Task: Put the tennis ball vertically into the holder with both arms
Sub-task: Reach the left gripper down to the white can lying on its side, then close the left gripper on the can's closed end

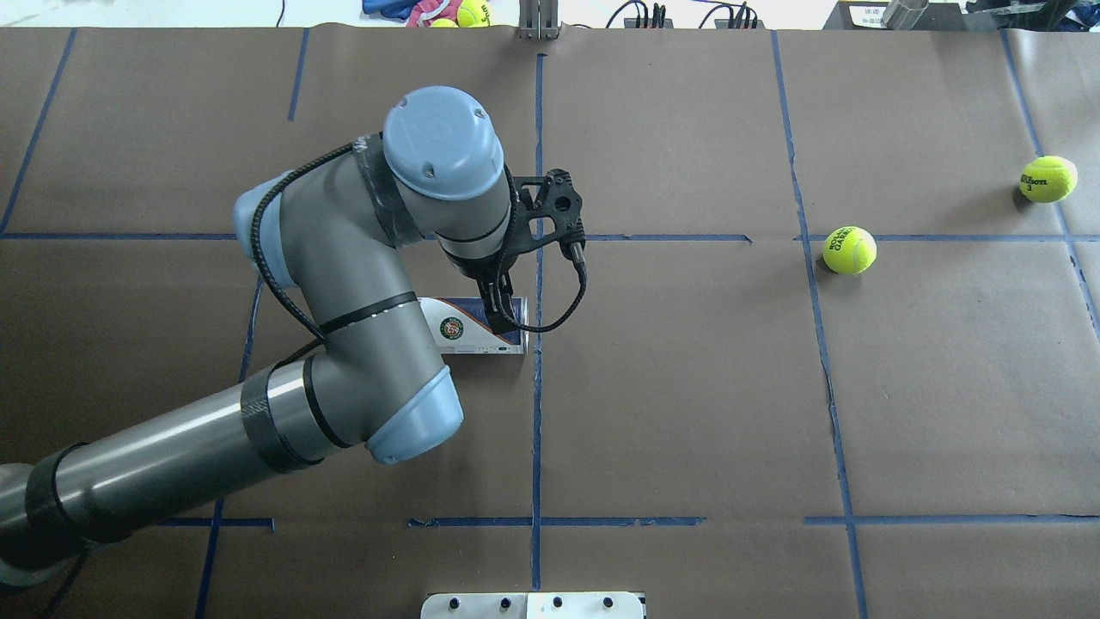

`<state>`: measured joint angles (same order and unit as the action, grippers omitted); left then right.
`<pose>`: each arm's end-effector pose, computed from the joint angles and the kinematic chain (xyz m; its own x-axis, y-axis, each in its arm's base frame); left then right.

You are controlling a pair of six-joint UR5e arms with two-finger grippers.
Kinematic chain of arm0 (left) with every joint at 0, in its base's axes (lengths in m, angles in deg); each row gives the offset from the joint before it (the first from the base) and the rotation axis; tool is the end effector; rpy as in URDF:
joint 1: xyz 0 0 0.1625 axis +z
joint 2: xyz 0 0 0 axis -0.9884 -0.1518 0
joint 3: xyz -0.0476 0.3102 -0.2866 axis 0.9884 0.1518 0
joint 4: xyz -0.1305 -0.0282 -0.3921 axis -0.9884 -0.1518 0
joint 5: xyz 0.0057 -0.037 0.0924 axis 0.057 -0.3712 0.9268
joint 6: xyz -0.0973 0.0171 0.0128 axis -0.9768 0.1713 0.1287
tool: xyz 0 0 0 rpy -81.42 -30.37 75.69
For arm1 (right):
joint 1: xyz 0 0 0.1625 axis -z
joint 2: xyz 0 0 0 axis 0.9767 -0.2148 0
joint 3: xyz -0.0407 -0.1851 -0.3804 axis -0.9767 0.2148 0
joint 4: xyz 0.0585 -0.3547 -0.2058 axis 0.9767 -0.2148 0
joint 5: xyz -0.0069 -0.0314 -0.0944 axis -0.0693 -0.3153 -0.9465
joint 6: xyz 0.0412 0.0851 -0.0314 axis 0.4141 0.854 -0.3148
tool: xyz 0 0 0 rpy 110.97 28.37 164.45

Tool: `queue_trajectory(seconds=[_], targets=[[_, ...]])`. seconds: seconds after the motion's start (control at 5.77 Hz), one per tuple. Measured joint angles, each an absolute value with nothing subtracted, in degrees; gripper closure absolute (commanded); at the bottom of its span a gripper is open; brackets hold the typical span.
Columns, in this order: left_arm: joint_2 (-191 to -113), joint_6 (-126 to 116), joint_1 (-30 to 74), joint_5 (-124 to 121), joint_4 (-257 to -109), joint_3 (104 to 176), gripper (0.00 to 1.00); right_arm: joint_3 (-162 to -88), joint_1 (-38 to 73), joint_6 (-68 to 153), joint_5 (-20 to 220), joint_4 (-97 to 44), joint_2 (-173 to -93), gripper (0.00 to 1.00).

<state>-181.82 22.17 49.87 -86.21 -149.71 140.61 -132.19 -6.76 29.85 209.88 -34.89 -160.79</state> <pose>0.5481 -0.4579 0.1322 0.1949 0.9797 -0.0468 -0.6692 0.1677 0.7239 0.0217 -0.4508 0.6225 0.7282 -0.0910 0.6793 0.0451 0.9954 0.0850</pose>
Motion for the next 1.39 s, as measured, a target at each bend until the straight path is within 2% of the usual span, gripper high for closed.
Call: queue_trajectory(seconds=[0.52, 1.39], targets=[[-183.9, 26.0, 53.6, -80.6, -146.8, 136.1, 0.00, -132.0, -6.5, 29.5, 209.7, -31.1, -161.2, 0.00], [-184.2, 26.2, 55.5, -76.6, -150.2, 131.0, 0.00, -131.9, -5.4, 30.4, 210.0, -29.7, -161.3, 0.00]])
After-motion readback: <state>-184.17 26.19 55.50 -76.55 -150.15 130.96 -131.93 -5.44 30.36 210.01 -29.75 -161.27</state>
